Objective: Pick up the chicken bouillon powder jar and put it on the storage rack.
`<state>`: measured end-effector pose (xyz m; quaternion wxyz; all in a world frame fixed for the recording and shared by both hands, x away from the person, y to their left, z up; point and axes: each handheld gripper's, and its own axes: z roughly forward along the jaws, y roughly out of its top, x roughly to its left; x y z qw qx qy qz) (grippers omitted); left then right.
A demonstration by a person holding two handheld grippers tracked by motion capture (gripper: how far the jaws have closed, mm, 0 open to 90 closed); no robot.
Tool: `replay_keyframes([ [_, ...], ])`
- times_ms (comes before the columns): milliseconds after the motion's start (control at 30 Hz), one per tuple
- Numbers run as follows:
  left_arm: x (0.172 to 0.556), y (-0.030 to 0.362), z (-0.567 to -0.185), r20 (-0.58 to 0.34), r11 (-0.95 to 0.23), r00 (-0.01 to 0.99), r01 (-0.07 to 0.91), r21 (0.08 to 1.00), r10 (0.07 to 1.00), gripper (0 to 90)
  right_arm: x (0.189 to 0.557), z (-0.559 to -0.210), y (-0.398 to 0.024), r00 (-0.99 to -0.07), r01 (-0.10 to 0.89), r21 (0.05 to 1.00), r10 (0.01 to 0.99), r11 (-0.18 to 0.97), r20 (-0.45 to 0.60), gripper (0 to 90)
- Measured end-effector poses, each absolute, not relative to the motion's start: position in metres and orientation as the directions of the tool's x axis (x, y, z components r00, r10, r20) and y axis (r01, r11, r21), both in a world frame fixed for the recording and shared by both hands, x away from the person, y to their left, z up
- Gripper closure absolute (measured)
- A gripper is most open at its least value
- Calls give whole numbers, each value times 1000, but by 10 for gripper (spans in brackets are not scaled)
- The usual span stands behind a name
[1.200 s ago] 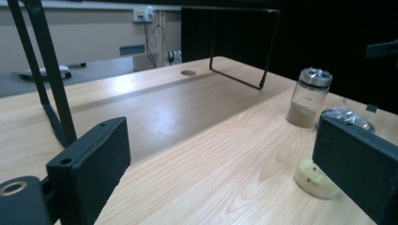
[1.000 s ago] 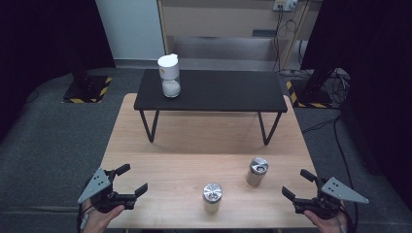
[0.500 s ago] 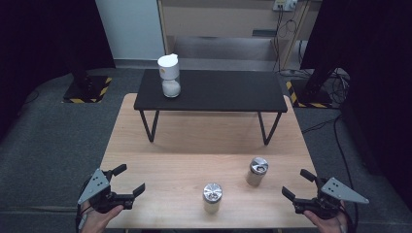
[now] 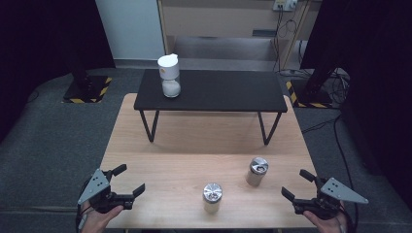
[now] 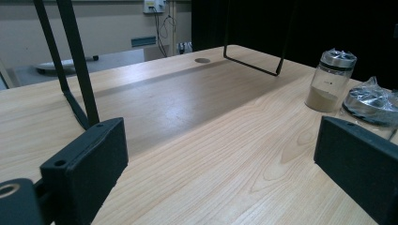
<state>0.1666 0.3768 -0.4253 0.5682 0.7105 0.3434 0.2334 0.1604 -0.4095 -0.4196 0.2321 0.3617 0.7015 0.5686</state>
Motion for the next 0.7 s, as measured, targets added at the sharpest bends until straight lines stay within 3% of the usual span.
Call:
replay_keyframes([
  [700, 168, 378, -426, -77, -111, 657, 240, 964, 750, 8, 164, -416, -412, -668, 223, 972, 738, 74, 96, 36],
])
